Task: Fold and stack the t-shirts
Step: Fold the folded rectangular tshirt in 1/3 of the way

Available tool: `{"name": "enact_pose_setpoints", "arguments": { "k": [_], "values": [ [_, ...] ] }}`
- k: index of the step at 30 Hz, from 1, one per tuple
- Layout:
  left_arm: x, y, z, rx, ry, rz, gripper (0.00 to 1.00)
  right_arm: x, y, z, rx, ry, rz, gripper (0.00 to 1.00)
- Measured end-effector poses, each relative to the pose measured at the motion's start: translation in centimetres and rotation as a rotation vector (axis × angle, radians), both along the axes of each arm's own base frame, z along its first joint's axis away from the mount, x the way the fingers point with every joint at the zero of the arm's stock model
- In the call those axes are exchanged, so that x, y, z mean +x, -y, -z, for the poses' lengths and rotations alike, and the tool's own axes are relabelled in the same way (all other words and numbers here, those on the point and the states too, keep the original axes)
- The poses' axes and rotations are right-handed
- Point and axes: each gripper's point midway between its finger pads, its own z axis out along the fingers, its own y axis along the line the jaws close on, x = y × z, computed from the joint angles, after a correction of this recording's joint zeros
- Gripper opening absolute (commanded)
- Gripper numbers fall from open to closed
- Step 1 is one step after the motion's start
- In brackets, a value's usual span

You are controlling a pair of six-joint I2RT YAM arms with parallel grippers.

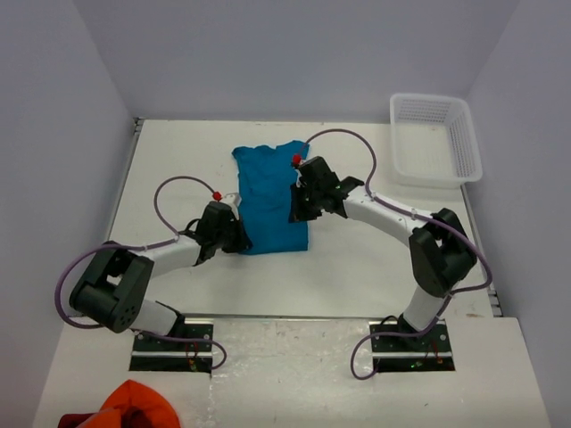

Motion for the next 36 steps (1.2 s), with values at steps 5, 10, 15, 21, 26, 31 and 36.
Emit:
{"name": "enact_pose_setpoints", "arguments": {
  "k": [5,10,15,21,26,31,36],
  "values": [
    [-2.0,-0.8,0.0,0.012,-0.019,0.002,0.0,0.5,0.2,1.9,-0.027,-0.015,0.013,0.2],
    [-3.4,-1.9,-0.1,0.038,-0.022,-0.012,0.2,-3.2,3.0,5.6,-0.09,-0.101,0.016,0.38],
    [-4.0,-2.3,-0.7,0.052,-0.008,-0.009,0.35,-6.5,5.4,5.7,-0.083,-0.111,0.023,0.48],
    [-4.2,-2.3,-1.1,0.05,-0.002,-0.007,0.46,-7.7,5.1,5.7,0.001,-0.093,0.008,0.55],
    [-4.4,-2.2,-1.3,0.048,0.003,-0.001,0.5,-8.6,4.2,6.1,0.052,-0.114,-0.013,0.59],
    [-4.7,-2.4,-1.9,0.047,0.006,-0.002,0.55,-8.2,3.2,5.5,0.095,-0.092,-0.022,0.65],
    [-4.9,-2.5,-2.2,0.049,0.005,-0.002,0.57,-8.0,2.7,5.4,0.109,-0.098,-0.026,0.65]
  ]
}}
